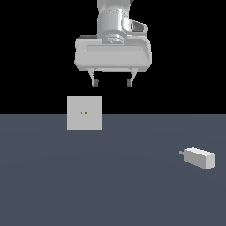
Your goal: Plug the charger into the wall socket.
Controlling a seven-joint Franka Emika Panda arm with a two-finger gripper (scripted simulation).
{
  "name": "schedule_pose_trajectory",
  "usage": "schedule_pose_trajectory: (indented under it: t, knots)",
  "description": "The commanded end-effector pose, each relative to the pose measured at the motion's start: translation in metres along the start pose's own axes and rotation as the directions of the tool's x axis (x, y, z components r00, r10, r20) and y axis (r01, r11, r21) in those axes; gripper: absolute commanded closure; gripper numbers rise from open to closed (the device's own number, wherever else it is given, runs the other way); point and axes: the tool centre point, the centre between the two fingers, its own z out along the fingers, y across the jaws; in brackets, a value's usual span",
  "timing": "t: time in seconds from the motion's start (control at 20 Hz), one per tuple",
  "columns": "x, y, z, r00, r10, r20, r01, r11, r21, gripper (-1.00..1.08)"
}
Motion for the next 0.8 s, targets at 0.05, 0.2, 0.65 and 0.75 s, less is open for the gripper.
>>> schedule_pose_trajectory:
  t: [0.05, 0.2, 0.65, 0.75]
  knots:
    - [0.000, 0.000, 0.000, 1.000, 0.000, 0.000, 0.000, 1.000, 0.000, -0.92]
    - [-0.002, 0.002, 0.001, 1.000, -0.005, -0.003, 0.005, 1.000, 0.000, -0.92]
    - [-0.017, 0.020, 0.012, 0.998, -0.054, -0.034, 0.055, 0.999, 0.004, -0.92]
    - [-0.022, 0.026, 0.016, 0.996, -0.072, -0.045, 0.072, 0.997, 0.005, -0.92]
